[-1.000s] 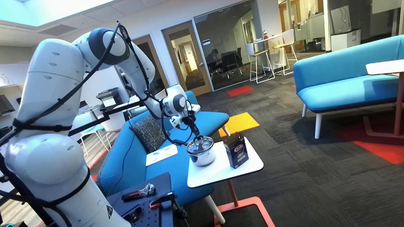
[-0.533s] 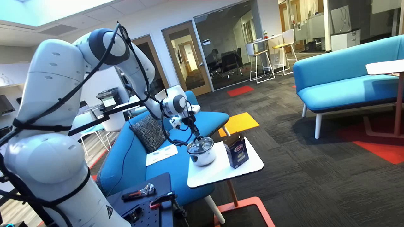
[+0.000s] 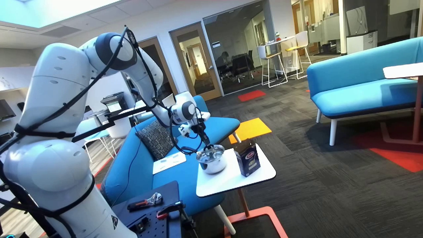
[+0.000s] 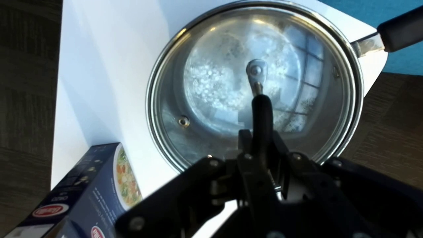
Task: Pick up[ the lid from the table and put it on the pot
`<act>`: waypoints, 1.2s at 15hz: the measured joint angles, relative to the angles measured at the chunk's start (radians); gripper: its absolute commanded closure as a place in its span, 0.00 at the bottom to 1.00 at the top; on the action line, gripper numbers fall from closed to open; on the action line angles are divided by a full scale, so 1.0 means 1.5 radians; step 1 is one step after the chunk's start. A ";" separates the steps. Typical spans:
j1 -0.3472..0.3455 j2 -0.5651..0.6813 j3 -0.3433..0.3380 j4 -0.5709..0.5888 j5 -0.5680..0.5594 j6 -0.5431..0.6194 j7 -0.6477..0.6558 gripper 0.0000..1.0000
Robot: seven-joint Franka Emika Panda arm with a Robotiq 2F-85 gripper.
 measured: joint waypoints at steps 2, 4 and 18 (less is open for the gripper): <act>0.005 0.000 -0.004 0.000 0.000 0.000 0.000 0.60; 0.009 0.001 -0.007 0.000 0.000 0.000 0.000 0.46; -0.069 -0.133 0.046 -0.094 0.060 0.000 -0.147 0.00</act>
